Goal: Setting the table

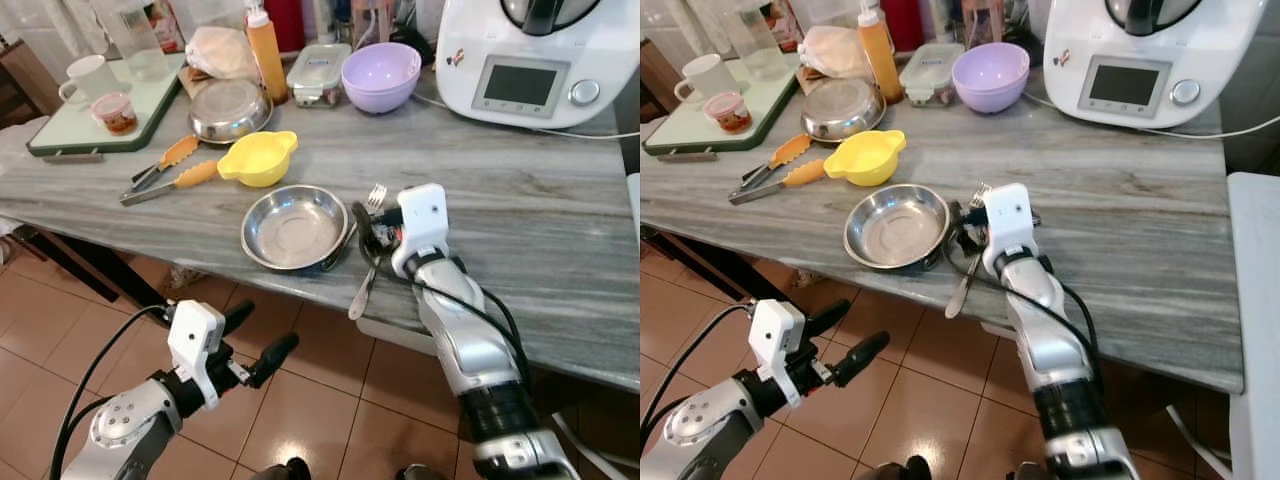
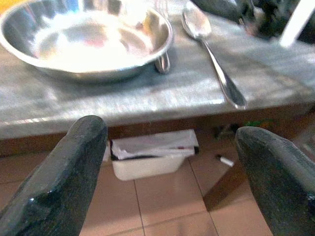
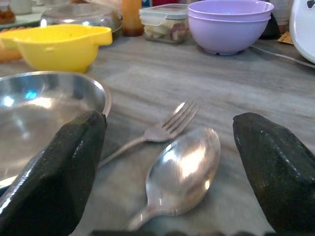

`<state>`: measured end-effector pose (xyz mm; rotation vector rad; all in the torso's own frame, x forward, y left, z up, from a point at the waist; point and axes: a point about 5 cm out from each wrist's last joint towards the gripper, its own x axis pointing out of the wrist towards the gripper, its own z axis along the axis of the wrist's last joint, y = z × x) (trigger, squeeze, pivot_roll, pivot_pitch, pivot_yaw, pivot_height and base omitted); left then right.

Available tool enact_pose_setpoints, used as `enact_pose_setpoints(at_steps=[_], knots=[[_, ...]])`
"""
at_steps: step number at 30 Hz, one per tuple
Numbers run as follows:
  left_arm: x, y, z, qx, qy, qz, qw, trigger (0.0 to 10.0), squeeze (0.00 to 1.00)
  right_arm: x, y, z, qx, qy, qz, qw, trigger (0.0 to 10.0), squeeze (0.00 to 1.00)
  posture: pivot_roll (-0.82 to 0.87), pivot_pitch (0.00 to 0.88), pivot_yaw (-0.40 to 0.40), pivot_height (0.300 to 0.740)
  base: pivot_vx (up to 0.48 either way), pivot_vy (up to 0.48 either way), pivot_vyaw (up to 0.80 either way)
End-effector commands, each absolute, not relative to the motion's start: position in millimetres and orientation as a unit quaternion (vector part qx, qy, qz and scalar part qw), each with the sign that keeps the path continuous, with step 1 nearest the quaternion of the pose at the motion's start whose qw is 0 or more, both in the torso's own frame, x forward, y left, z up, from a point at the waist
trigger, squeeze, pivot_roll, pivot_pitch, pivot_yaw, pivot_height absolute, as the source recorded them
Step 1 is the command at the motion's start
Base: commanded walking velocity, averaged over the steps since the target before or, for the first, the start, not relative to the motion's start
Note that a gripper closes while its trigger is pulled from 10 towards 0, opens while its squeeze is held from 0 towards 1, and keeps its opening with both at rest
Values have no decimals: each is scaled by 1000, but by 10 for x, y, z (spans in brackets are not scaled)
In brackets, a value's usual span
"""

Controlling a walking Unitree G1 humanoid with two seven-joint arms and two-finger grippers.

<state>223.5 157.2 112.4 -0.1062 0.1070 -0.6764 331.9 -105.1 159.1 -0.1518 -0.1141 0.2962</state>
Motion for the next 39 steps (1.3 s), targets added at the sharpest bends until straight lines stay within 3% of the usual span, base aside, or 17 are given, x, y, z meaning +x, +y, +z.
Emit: enact_pose_setpoints(at_steps=[1, 9, 19, 20, 27, 39], knots=[[2223, 1622, 1149, -49, 47, -318, 946, 10000, 0, 3246, -950, 1616, -81, -69, 175, 979, 10000, 1000, -112, 155, 140, 740, 0, 0, 0], [2240, 1563, 1135, -56, 44, -314, 947, 10000, 0, 3065, -927, 1378, -79, -26, 186, 979, 10000, 1000, -121, 159, 144, 740, 0, 0, 0], [2248, 1566, 1138, -55, 44, -315, 947, 10000, 0, 3103, -1093, 1297, -91, 1, 174, 981, 10000, 1000, -122, 167, 154, 740, 0, 0, 0], [2247, 1563, 1140, -54, 44, -316, 946, 10000, 0, 3118, -1118, 1289, -94, 4, 171, 981, 10000, 933, -121, 171, 156, 740, 0, 0, 0], [2249, 1565, 1152, -53, 45, -319, 945, 10000, 0, 3152, -1179, 1267, -102, 13, 168, 980, 10000, 788, -119, 179, 162, 740, 0, 0, 0], [2241, 1565, 1147, -52, 48, -320, 945, 10000, 0, 3282, -1263, 1257, -118, 23, 171, 978, 10000, 753, -113, 182, 164, 740, 0, 0, 0]])
